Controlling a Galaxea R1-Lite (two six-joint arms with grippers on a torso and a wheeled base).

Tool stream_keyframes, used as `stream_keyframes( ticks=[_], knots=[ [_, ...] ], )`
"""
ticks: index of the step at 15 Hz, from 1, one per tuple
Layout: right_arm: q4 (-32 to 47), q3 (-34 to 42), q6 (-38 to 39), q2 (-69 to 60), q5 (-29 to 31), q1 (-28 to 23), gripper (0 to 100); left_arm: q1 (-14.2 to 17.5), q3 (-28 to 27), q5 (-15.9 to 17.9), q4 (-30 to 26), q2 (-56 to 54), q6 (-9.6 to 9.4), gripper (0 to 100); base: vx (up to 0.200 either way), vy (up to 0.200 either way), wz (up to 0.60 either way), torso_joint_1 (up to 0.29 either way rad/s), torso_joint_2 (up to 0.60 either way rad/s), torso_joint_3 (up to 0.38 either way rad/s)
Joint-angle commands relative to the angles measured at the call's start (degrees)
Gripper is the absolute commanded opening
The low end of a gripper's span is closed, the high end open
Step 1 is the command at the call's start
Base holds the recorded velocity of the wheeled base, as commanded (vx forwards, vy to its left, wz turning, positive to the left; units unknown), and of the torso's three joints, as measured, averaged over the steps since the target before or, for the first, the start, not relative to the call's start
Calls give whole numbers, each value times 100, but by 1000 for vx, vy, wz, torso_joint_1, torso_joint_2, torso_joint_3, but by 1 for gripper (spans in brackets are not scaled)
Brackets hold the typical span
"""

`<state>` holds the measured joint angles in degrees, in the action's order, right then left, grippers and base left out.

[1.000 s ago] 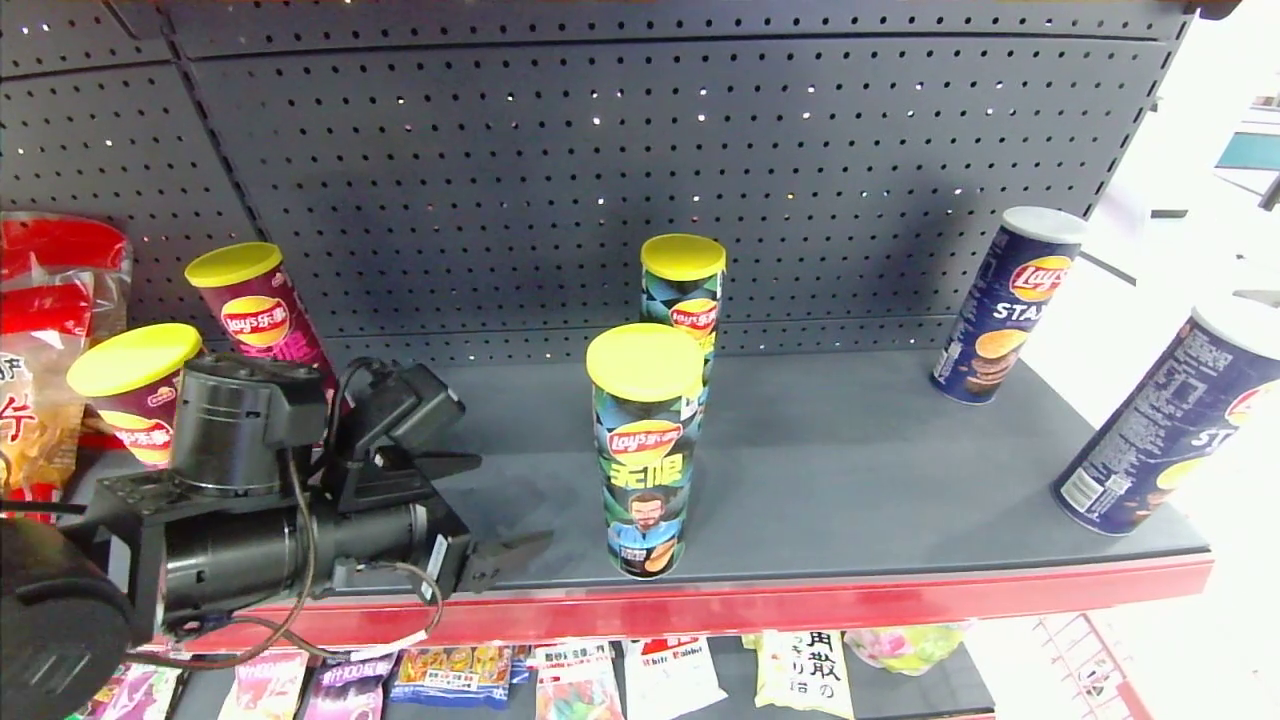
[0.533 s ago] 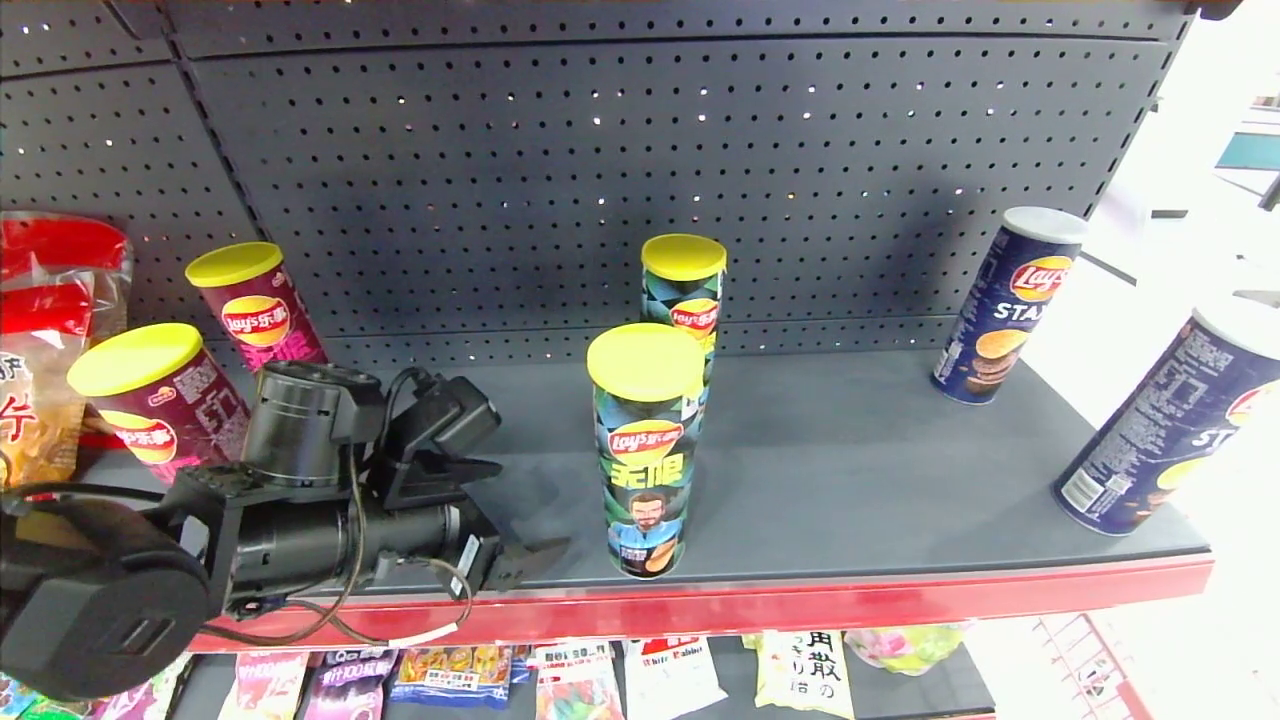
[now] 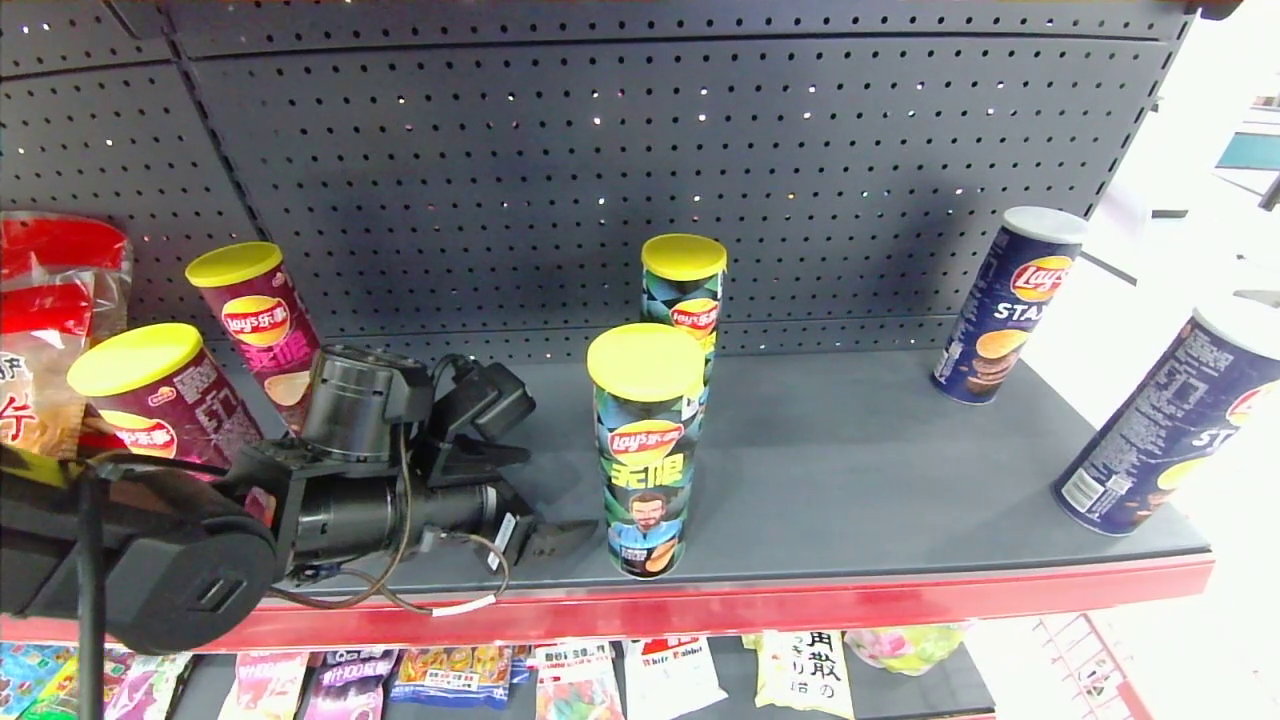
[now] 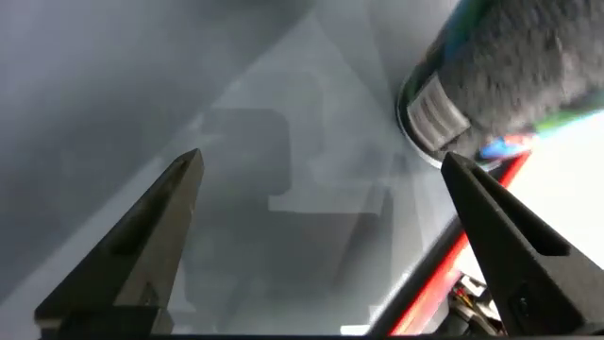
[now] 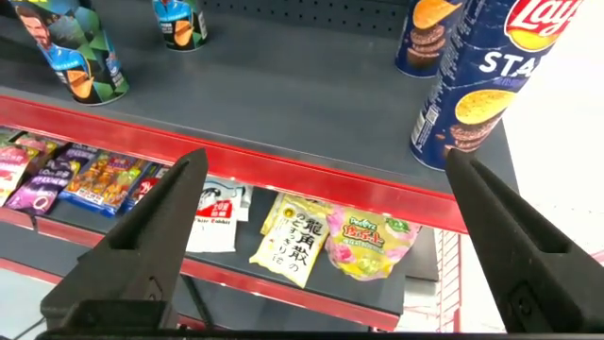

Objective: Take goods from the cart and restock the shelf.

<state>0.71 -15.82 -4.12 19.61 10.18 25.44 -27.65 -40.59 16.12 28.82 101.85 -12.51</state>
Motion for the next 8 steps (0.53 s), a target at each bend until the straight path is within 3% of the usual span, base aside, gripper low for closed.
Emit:
stream_keyframes(
  ticks=[1, 8],
  knots=[
    [0, 0, -1, 42, 2, -4, 100, -56, -98, -3, 1, 142, -6, 100, 0, 0, 0, 0, 0, 0],
    [0, 0, -1, 42, 2, -4, 100, -92, -212, 6, 1, 212, 3, 100, 0, 0, 0, 0, 0, 0]
  ],
)
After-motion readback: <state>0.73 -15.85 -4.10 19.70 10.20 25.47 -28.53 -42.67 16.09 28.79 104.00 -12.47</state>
